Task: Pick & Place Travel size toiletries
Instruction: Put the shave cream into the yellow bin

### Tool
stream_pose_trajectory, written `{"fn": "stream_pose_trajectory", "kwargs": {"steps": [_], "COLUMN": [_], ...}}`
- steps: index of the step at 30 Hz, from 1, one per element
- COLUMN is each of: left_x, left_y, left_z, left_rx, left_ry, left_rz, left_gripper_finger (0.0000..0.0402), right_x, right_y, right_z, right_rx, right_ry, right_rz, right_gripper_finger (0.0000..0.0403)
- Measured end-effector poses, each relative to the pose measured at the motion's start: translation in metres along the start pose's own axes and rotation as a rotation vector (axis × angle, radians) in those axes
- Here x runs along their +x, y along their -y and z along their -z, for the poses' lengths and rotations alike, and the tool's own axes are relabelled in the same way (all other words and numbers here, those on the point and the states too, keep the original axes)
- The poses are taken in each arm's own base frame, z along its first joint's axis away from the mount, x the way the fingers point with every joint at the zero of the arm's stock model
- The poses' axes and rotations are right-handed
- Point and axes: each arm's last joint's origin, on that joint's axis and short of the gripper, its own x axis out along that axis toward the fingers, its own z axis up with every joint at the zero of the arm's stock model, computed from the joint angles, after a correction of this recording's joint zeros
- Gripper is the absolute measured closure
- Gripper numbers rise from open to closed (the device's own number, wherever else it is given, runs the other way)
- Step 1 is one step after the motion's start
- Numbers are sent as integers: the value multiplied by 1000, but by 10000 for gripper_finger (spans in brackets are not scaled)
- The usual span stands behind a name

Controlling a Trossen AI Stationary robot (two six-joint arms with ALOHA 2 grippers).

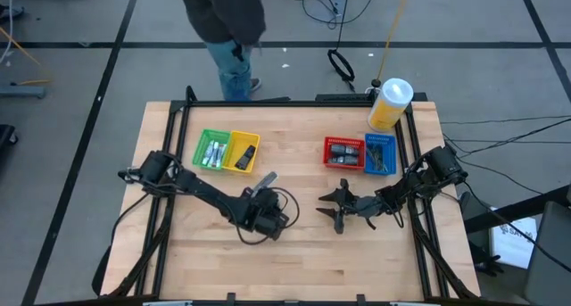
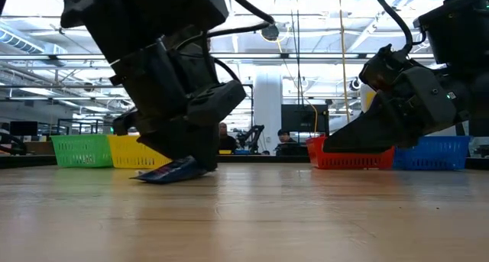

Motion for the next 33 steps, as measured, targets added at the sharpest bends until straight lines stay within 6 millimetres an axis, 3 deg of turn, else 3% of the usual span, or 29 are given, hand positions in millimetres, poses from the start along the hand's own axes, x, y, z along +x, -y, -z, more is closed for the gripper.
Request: {"fn": "stream_pose_trajectory", "kwargs": {"steps": [5, 11, 17, 21, 25, 33], "left_x": [-3, -35, -79, -91, -82, -43], "left_y": [-3, -17, -47, -74, -94, -131], "left_z": [-3, -23, -54, -79, -105, -145], "left_rx": [23, 38, 59, 96, 157, 169], "left_ry": [-6, 22, 94, 116, 133, 50], "left_rz": [-16, -50, -117, -199, -290, -436], "left_gripper_finger": [271, 273, 252, 254, 265, 265], "right_x": [0, 0, 0, 0, 0, 0], "right_y": [0, 0, 0, 0, 0, 0], "right_z": [0, 0, 0, 0, 0, 0], "right_rx": [0, 1, 0, 0, 1, 0], "right_ry": [0, 0, 0, 0, 0, 0], "right_rz": [0, 0, 0, 0, 0, 0], "right_gripper_finger": [234, 234, 234, 234, 234, 234]}}
